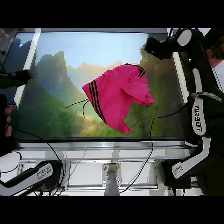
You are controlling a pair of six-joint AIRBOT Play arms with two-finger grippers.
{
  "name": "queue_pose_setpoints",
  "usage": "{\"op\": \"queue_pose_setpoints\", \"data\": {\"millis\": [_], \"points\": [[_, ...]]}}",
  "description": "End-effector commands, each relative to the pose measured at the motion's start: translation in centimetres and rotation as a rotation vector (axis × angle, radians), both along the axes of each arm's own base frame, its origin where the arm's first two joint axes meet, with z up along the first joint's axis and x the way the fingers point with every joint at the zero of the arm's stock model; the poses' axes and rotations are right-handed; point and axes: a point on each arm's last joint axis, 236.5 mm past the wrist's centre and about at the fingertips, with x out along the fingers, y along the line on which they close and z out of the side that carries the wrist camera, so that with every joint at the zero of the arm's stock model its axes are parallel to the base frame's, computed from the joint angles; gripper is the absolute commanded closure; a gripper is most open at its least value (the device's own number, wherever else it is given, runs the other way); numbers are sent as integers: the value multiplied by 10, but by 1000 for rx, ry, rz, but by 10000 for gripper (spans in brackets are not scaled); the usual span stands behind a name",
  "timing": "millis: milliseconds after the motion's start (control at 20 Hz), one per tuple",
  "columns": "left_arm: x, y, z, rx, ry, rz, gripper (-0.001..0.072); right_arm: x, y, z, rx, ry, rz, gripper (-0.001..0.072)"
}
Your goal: Fold the clothes and pants, and hang the long-sleeved shirts on hangers.
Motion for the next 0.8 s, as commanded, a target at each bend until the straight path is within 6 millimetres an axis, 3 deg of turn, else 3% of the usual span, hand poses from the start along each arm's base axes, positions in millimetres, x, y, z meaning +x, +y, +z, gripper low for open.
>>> {"op": "queue_pose_setpoints", "data": {"millis": [0,100,200,300,350,450,500,600,750], "points": [[-4,-66,-14,-172,-7,-229,699,-23,-24,-18,-38,132,-2,694],[-19,-97,-33,-308,77,-297,699,-34,-11,-20,-49,142,116,708],[-38,-125,-56,-427,206,-364,699,-46,32,-8,89,120,278,709],[-44,-151,-73,-511,277,-408,697,-65,79,14,278,88,447,709],[-40,-164,-77,-550,284,-416,673,-74,95,21,354,91,500,710],[-27,-193,-82,-622,266,-421,384,-82,107,21,420,114,521,709],[-19,-206,-89,-624,254,-419,295,-85,110,18,424,125,526,709],[-3,-226,-105,-579,226,-411,269,-89,117,18,441,136,541,709],[25,-244,-123,-562,162,-309,269,-94,129,34,486,112,568,708]]}}
